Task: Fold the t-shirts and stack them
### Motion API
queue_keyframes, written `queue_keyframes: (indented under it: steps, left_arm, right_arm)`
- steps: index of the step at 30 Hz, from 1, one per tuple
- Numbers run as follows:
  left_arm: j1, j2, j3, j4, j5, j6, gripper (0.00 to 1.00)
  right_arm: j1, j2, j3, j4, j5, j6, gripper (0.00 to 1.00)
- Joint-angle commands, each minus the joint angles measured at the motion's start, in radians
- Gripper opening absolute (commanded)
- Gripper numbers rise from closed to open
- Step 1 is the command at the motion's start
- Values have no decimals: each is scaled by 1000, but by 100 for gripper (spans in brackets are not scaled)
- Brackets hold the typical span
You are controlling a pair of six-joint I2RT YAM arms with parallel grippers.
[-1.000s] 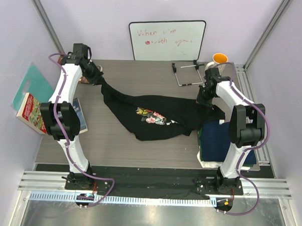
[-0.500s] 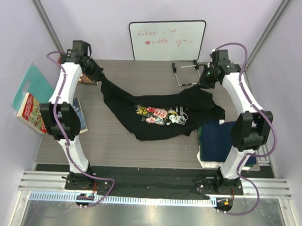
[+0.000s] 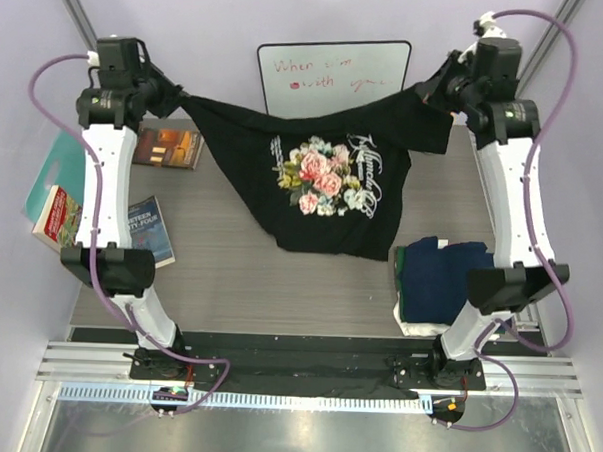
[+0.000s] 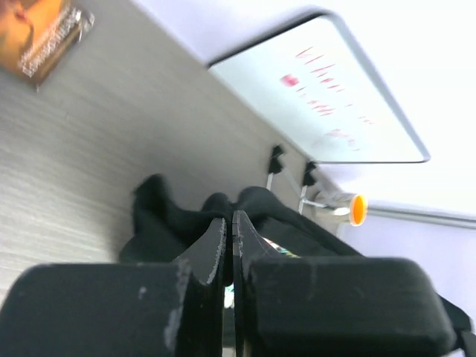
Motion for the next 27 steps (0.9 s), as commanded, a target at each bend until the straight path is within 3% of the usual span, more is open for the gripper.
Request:
queue_keyframes:
  steps: [1,5,9,21,27]
  left_arm:
    - [17,-145,45,-6,-62,20,0]
    - [17,-257,25,-11,-82,55,0]
    - [17,-358,22,-35,-138,63,0]
    - [8,-487,77,-75,-273,66,0]
    - [8,-508,150,-109,-393,81,0]
  right_arm:
    - [-8,-168,91,134,37,-53,1]
    - [-11,-232,131,145,80,-53,1]
    - [-20,-301,111,192,25,5,1]
    - [-20,-502,34,223,-31,105,1]
    - [-20,-622,-170,332,-124,298,1]
